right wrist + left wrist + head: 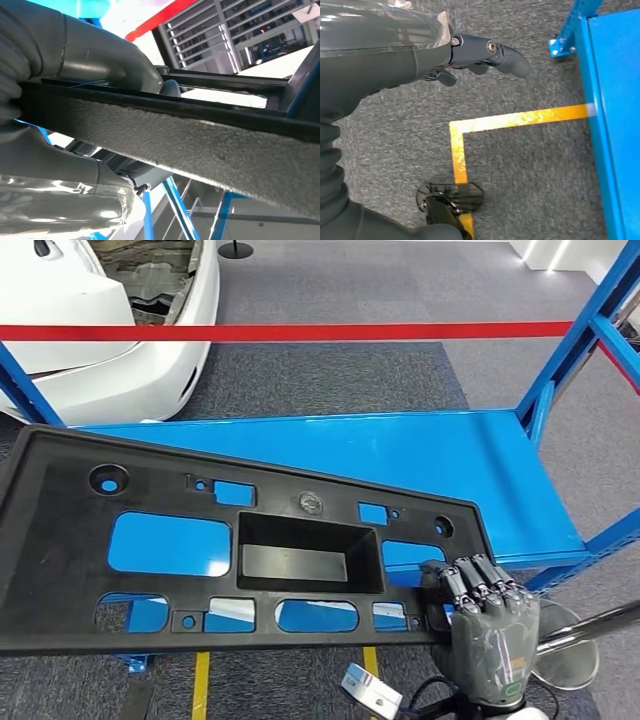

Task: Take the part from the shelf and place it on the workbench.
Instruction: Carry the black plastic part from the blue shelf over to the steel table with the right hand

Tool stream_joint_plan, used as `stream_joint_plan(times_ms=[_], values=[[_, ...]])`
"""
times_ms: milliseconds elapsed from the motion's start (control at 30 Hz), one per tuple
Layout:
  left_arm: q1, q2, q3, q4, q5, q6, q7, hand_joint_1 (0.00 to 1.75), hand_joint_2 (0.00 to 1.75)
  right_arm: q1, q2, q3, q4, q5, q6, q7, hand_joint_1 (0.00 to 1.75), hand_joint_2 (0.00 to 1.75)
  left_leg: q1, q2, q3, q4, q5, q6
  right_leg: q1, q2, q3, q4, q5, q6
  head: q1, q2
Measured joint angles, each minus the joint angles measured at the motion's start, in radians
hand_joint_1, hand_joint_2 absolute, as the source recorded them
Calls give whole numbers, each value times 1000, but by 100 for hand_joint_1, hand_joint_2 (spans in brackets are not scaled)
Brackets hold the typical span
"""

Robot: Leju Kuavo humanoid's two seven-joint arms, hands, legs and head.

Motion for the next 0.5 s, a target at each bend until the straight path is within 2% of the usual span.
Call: stream_joint_plan(times_ms=[67,100,133,167,233,267,300,333,400,433,467,500], values=[[0,-1,0,0,0,0,0,0,175,-1,-2,0,2,0,0,1,175,175,-5,-1,-18,5,12,0,7,1,100,-134,48,-19,0,0],[0,-2,0,0,0,0,0,0,175,-2,-2,0,2,0,0,0,175,175,-8,-2,-24,6,19,-2,11,1,149,-212,56,-30,0,0],[-1,-4,0,0,0,0,1,0,175,-3,-2,0,2,0,0,0,175,175,-8,-2,-29,7,26,-6,15,1,182,-270,54,-38,-1,0],[-1,-5,0,0,0,0,1,0,175,-4,-3,1,2,0,0,0,175,175,-7,-2,-33,7,34,-11,18,1,198,-304,49,-44,-1,0],[-1,-6,0,0,0,0,1,0,175,-4,-3,1,2,0,0,0,175,175,-2,-2,-42,5,46,-23,19,0,197,-325,61,-50,0,0],[1,-6,1,0,0,0,2,0,175,-5,-4,1,2,0,0,0,175,175,-2,-3,-49,11,35,-28,18,-2,190,-330,74,-55,-1,0],[2,-6,1,0,0,1,2,0,175,-5,-4,1,3,0,0,0,175,175,-2,-4,-59,31,7,-32,15,-5,180,-335,87,-61,-1,0],[2,-6,2,0,0,1,2,0,175,-6,-4,2,4,0,0,0,175,175,-1,-5,-73,71,-36,-36,11,-9,167,-337,100,-65,-2,0],[2,-6,2,0,0,1,2,0,175,-6,-4,5,5,0,0,0,175,175,2,-6,-104,197,-128,-44,11,-12,135,-326,116,-67,-4,0],[2,-6,2,0,0,1,2,0,175,-5,-4,5,5,0,0,0,175,175,4,-6,-112,255,-148,-49,11,-14,117,-317,123,-66,-4,0],[2,-6,3,0,0,1,2,0,175,-6,-4,6,6,0,0,0,175,175,7,-6,-109,287,-144,-53,10,-15,99,-307,129,-64,-4,0],[2,-6,3,0,0,1,2,0,175,-6,-4,6,6,0,0,0,175,175,10,-6,-92,288,-122,-56,9,-15,81,-296,134,-61,-4,0]])
